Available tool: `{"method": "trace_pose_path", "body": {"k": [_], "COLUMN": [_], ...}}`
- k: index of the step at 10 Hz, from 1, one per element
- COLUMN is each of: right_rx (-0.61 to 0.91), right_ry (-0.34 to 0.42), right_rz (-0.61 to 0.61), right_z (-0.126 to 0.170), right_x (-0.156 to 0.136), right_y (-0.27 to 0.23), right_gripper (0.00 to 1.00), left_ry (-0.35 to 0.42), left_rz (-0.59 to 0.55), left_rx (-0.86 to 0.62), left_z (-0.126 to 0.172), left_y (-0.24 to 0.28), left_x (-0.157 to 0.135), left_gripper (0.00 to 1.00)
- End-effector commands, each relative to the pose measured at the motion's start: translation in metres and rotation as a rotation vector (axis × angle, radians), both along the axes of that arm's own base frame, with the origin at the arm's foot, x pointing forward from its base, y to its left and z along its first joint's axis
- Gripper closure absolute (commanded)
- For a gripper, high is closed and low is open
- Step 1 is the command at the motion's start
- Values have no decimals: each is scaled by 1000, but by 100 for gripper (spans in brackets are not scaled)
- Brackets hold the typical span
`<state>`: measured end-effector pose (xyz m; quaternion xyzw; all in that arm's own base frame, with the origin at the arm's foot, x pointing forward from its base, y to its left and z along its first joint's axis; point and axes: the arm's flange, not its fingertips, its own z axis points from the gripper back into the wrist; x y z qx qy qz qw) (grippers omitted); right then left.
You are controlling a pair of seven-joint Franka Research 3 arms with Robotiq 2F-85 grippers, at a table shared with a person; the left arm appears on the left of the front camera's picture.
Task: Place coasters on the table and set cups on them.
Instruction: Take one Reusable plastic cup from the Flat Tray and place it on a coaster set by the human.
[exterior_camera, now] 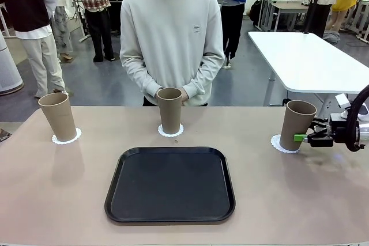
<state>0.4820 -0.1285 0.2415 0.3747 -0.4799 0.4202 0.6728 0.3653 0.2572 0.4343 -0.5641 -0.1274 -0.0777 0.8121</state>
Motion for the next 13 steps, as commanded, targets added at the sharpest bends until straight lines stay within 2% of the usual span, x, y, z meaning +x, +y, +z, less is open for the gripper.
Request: {"method": "trace_pose_path", "body": {"k": [1,9,10,12,13], "right_rx": [1,8,-5,-158,-243], "right_ry": [5,10,14,144,175], "right_rz": [38,-12,-12,-68,-79], "right_z": [-1,4,14,71,99], "right_x": [-2,-19,-30,-62,-71], "right_y": [-5,-39,-40,-10,-2], "right_gripper": [0,0,0,0,0], "left_ry": [-4,-4,-4,-4,-4], "left_rz": [4,4,4,4,4], "left_rx": [-4,-4,-4,-4,-4], "left_z": [2,2,2,2,2], "left_y": [1,1,1,1,1], "left_x": [-1,-1,-1,-1,-1], "left_gripper": [0,0,0,0,0]}}
